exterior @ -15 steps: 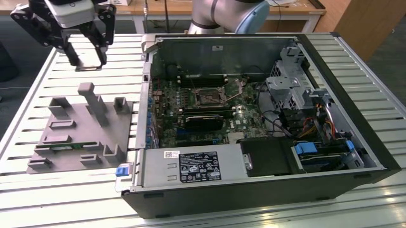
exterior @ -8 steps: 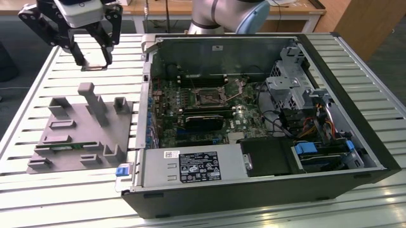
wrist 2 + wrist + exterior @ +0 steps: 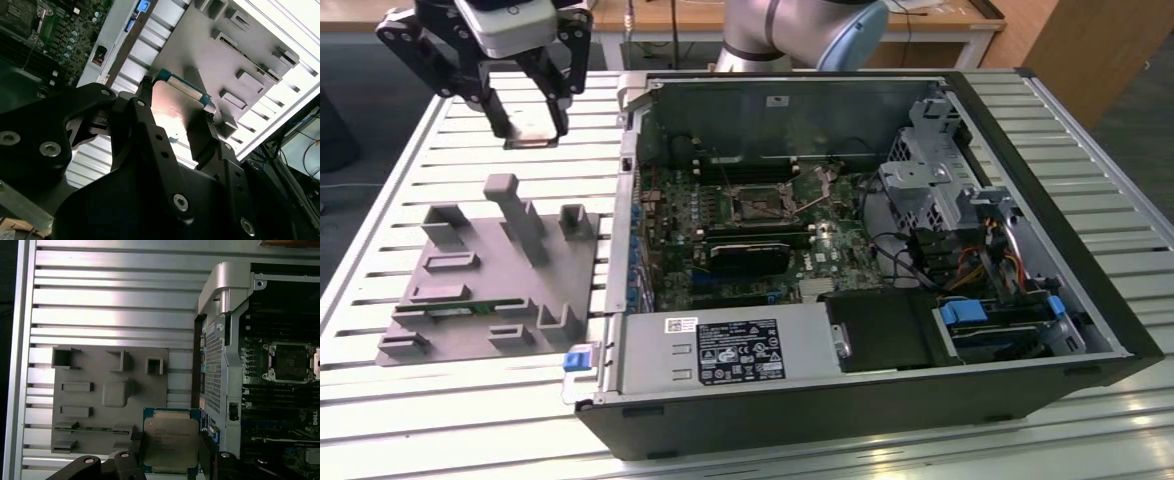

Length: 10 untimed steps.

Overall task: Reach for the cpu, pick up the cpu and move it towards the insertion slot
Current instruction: 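Pick up the cpu and move it towards the insertion slot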

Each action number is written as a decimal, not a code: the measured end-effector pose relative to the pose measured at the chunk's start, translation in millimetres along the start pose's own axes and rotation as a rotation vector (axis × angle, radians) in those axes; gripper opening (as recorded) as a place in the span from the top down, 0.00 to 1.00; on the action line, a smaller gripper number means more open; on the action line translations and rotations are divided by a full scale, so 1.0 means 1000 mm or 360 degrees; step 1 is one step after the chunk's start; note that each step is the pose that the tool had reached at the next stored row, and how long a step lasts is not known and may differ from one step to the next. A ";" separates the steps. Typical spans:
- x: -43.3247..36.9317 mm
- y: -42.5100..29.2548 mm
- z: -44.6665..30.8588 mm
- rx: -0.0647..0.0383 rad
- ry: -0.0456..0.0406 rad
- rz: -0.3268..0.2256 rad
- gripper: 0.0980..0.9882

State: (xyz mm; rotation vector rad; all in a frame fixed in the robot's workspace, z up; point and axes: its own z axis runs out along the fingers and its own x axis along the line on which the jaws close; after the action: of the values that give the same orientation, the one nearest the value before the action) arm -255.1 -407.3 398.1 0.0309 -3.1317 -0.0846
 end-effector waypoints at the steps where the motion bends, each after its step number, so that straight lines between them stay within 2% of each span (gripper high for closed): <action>1: -0.0013 0.0000 0.0000 0.0000 0.0000 0.0000 0.52; 10: -0.0136 -0.0003 -0.0001 0.0000 0.0000 0.0000 0.52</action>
State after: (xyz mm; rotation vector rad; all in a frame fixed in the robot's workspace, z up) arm -241.4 -407.3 398.1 0.0308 -3.1317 -0.0845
